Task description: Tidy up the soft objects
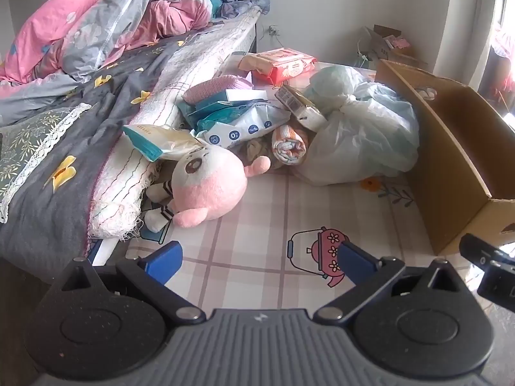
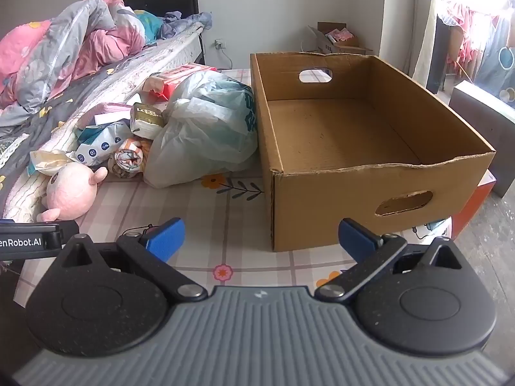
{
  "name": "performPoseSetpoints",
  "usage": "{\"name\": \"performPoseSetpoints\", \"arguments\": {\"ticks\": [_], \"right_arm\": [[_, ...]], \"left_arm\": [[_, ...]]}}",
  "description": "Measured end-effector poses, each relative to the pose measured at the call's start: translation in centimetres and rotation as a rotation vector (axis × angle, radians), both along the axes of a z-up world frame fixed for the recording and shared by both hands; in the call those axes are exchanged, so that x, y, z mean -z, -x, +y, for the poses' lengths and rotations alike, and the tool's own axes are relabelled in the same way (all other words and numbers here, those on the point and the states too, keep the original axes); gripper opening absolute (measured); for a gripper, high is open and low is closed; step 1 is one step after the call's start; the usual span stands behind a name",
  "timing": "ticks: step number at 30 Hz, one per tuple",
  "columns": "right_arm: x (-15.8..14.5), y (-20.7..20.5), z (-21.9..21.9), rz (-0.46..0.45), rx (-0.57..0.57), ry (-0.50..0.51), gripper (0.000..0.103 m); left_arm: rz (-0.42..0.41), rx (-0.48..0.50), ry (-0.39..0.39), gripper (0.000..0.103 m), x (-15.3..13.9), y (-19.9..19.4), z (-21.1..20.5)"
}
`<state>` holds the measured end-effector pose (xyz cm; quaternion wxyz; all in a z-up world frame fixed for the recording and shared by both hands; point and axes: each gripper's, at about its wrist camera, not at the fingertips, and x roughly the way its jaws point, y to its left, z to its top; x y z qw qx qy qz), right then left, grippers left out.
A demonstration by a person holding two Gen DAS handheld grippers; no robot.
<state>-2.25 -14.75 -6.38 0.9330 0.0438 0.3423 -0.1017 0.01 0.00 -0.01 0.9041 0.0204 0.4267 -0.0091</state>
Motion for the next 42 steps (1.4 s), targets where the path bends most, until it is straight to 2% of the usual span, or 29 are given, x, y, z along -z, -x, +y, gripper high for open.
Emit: {"name": "performPoseSetpoints", "arguments": {"ticks": [8,14,42], "right_arm": [[-0.4,-0.1,-0.3,-0.010,-0.015,-0.004,0.102],[-0.3,-0.3,-0.7,0.005,-0.025,0.001,0.102],[-0.2,-0.9,-0.3,0.025,-0.011,-0.004,0.102]], "left_arm": [[-0.004,0.016,0.037,0.102,0.2,-0.2,0.1],[0.001,0.016,-0.015,0.102,0.3,0.1,-0.1],[-0.003,0.030,-0.005,0.102,0.0,-0.1,-0.7]]}}
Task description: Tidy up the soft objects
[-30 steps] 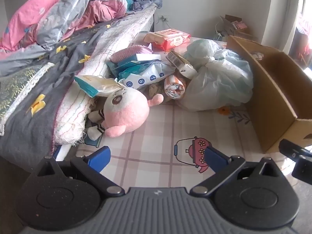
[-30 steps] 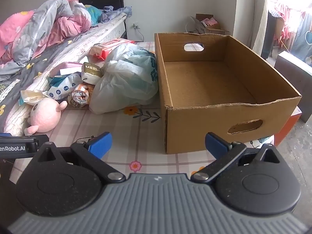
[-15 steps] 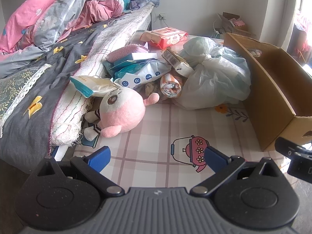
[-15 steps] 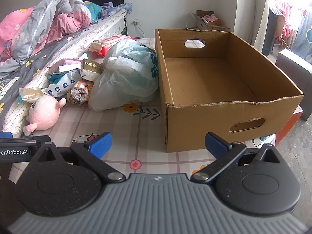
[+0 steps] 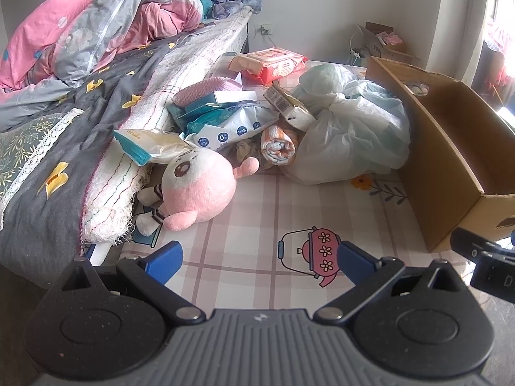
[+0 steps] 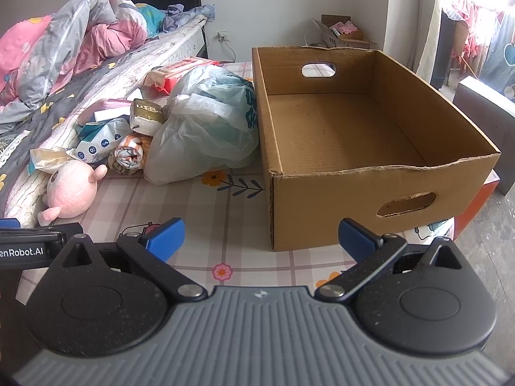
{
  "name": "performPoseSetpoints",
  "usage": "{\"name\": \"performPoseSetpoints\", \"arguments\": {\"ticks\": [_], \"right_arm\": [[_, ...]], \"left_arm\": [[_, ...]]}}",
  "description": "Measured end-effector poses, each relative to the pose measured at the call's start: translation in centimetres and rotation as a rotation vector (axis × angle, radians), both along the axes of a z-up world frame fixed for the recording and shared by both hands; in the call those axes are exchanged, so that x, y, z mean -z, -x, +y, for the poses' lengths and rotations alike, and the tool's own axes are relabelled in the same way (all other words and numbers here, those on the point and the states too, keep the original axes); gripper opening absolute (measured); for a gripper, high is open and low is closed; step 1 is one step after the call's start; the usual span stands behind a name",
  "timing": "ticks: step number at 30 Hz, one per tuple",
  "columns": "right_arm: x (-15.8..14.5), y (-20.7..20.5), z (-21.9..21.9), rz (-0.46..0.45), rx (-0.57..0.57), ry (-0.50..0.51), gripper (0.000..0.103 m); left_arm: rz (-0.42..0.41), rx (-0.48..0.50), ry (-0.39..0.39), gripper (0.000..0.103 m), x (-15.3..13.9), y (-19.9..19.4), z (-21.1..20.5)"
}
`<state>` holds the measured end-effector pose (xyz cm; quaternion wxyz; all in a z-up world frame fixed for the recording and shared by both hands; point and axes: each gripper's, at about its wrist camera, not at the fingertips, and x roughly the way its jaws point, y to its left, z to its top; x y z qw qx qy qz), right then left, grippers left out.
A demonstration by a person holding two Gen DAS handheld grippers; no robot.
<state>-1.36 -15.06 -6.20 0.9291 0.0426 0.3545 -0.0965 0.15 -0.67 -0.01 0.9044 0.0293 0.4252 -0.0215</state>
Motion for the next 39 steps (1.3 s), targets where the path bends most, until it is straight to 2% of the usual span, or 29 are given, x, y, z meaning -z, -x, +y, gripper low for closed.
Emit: {"name": "performPoseSetpoints", "arguments": {"ticks": [39], "right_arm": [[0.28,-0.14,-0.11,0.010,0.006,-0.002,0.102]], "left_arm": [[0.007,-0.003,0.002,0.102,0.15,0.22,0.25]]}}
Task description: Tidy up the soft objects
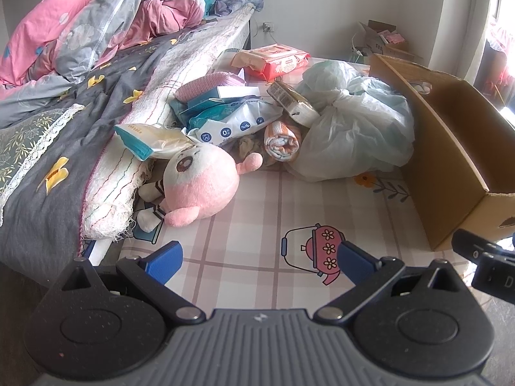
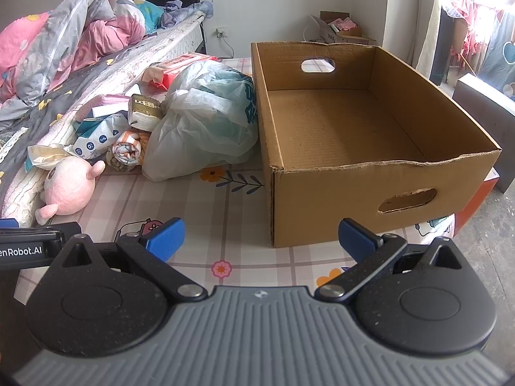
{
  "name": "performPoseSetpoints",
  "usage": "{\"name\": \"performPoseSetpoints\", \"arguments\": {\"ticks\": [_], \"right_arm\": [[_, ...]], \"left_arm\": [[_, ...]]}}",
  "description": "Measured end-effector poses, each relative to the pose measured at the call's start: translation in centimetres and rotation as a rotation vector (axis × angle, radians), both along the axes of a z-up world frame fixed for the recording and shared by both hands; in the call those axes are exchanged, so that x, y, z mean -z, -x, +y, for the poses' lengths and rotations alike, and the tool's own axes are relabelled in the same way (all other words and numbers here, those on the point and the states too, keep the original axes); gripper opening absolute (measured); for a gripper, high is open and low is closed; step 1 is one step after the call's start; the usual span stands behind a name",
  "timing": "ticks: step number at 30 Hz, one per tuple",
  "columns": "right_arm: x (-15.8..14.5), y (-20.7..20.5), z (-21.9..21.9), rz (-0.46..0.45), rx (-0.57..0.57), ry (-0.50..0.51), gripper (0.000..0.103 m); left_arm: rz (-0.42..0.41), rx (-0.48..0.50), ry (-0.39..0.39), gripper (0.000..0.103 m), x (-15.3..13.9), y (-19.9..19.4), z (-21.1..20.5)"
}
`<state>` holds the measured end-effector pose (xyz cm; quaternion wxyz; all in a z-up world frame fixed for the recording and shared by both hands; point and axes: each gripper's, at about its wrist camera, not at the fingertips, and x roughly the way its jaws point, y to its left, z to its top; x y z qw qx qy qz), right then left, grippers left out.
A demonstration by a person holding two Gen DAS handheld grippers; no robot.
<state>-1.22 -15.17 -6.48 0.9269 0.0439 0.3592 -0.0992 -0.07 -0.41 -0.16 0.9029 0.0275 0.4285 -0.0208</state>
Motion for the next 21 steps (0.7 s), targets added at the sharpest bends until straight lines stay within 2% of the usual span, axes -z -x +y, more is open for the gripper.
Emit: {"name": "performPoseSetpoints", "arguments": {"ticks": [17,21], "right_arm": [[0.3,0.0,0.4,0.005,0.001,0.012,0.102],[-0.6,0.1,1.3,-0.028,-0.027,0.061,0.102]], "left_arm": [[0.001,-0.010,-0.003,0.102,0.5,0.1,1.0],[-0.021,-0.017,-0.023,0.102,-0.3,0.1,1.6]]}}
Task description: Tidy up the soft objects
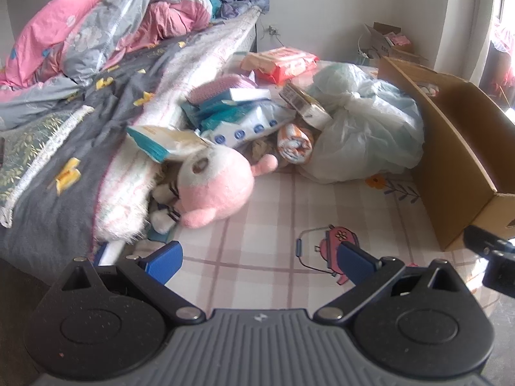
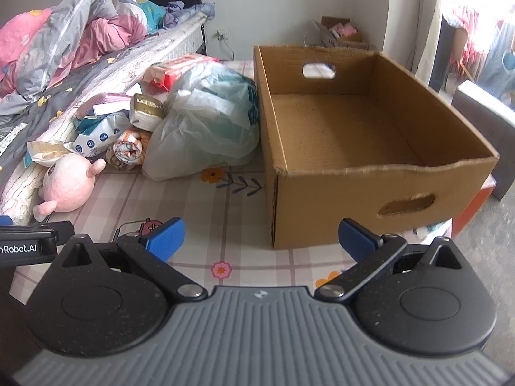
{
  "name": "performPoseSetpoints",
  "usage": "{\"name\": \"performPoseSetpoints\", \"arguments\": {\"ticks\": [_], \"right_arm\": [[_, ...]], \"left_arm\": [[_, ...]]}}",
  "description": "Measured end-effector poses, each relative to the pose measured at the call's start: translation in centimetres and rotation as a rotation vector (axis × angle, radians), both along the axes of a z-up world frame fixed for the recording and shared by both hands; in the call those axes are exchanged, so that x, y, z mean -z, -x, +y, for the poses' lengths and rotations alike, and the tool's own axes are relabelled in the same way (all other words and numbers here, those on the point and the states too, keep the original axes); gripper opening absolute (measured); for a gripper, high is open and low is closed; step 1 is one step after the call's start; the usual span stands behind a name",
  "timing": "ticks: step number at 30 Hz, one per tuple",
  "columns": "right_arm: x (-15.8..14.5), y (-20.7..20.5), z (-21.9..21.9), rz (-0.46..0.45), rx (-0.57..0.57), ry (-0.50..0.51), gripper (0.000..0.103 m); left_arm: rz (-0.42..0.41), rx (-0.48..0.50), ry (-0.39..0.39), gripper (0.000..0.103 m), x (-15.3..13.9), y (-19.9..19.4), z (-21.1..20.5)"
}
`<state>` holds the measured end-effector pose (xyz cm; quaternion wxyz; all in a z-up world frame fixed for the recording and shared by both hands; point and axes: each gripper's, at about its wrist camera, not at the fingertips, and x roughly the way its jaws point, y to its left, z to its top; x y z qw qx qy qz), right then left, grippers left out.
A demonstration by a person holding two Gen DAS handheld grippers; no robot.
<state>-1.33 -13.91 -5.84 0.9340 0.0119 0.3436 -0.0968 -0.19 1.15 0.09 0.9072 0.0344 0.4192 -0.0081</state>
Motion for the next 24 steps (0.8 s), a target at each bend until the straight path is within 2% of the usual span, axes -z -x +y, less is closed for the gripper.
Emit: {"name": "performPoseSetpoints", "arguments": {"ticks": [5,11,13,16,19,24], "right_arm": [[-3.2,-0.9,2.0,-0.099,-0.115,0.104,0.102],[-7.5,-4.4,3.7,-0.149,-0.301,0.126,0.102],[-9.1,-5.8,4.1,-0.160,-0.402,0.138,0.102],[-11.6,-9.0,4.2,-0.143,-0.541,0.076,0.102],[-14.4,-14.5,4.1,-0.067,-0.624,-0.063,0.102],[-16.1,-25.2,5.0,0.020,-0.668,-0.211,0.102]], "left_arm": [[-0.076,-0.022,-0.034,0.102,-2.3,-0.4,1.8],[-0.161,-0.032,-0.043,0.102,-5.1,-2.1,4.6],[-0.177,-0.024,-0.035,0.102,-5.7,-3.0,5.4],[-0.189,-0.026,0.001,0.102,-6.5,-4.6,6.7],[-0.213,-0.026,0.058,0.102,-7.2,-7.0,8.0],[-0.207,-0.051,0.152,0.099,-6.9,-12.6,9.7]]}}
